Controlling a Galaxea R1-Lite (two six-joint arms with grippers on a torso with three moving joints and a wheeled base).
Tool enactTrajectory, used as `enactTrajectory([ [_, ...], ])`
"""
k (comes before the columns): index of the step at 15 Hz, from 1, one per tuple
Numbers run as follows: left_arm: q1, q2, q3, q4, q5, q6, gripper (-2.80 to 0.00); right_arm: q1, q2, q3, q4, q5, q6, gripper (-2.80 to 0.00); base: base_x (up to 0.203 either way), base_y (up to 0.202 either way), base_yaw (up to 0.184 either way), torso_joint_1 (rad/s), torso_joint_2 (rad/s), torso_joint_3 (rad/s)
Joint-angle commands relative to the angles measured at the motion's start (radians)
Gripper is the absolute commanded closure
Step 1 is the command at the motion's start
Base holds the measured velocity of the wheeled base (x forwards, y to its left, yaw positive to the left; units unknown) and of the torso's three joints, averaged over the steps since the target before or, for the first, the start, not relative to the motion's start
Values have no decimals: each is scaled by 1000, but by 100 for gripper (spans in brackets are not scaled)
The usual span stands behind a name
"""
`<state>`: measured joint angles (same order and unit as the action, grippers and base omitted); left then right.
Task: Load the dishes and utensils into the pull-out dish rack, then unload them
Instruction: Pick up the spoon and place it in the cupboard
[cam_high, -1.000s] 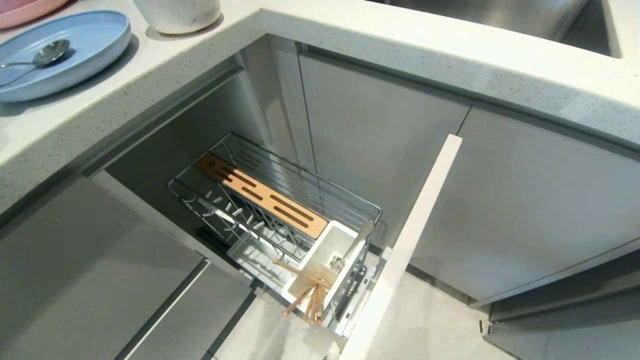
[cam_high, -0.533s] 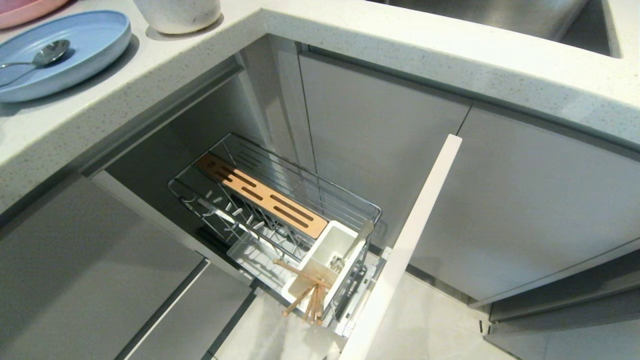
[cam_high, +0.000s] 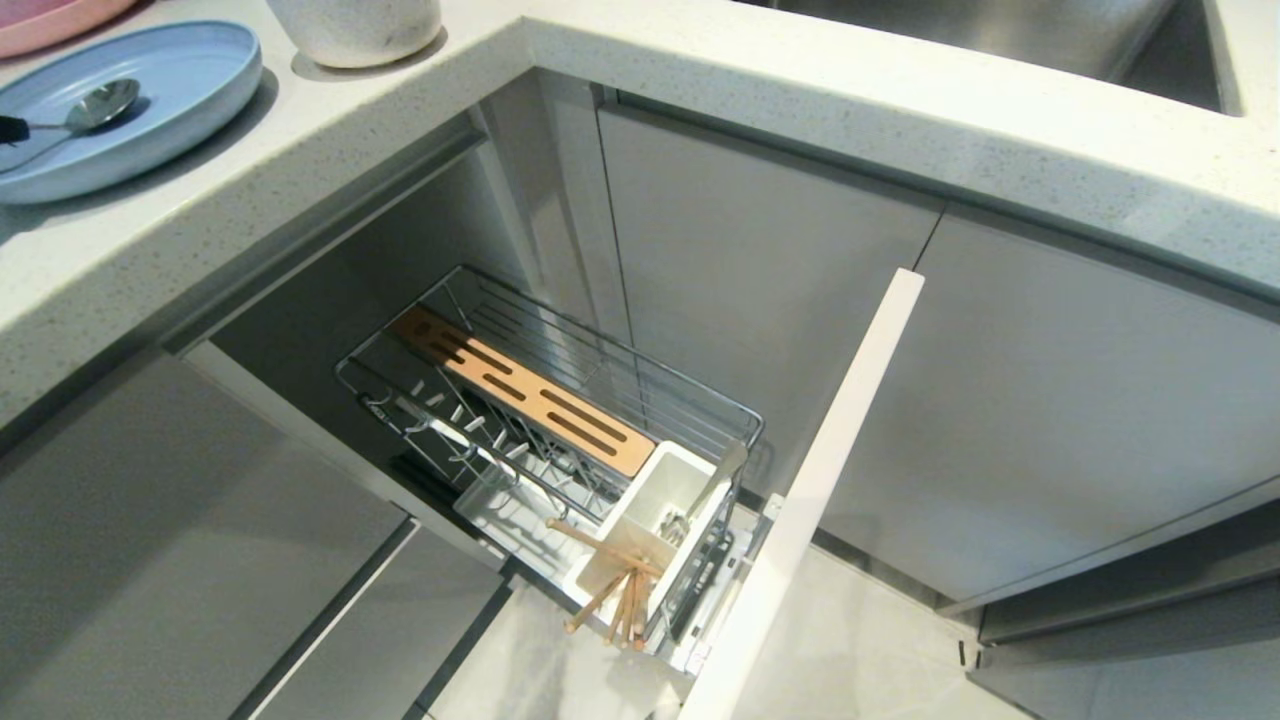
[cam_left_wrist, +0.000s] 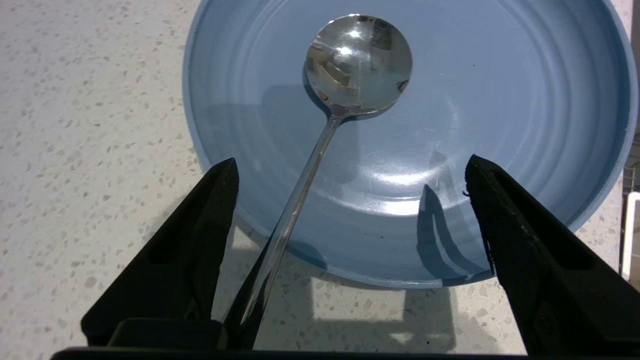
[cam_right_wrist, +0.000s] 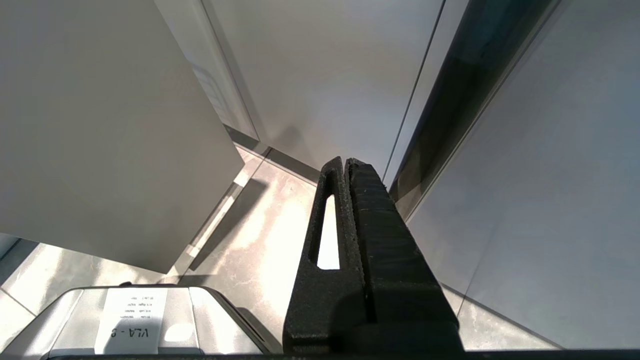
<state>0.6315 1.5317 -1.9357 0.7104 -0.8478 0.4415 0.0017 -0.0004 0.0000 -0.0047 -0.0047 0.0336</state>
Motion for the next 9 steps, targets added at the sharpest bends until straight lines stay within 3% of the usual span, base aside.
enactTrajectory([
  [1,1,8,0,4,-23,6,-280,1,-4,2,0,0,0,0,0,0,0,0,0,0],
  [9,-22,11,1,7,-30,36,-280,0,-4,2,0,0,0,0,0,0,0,0,0,0],
])
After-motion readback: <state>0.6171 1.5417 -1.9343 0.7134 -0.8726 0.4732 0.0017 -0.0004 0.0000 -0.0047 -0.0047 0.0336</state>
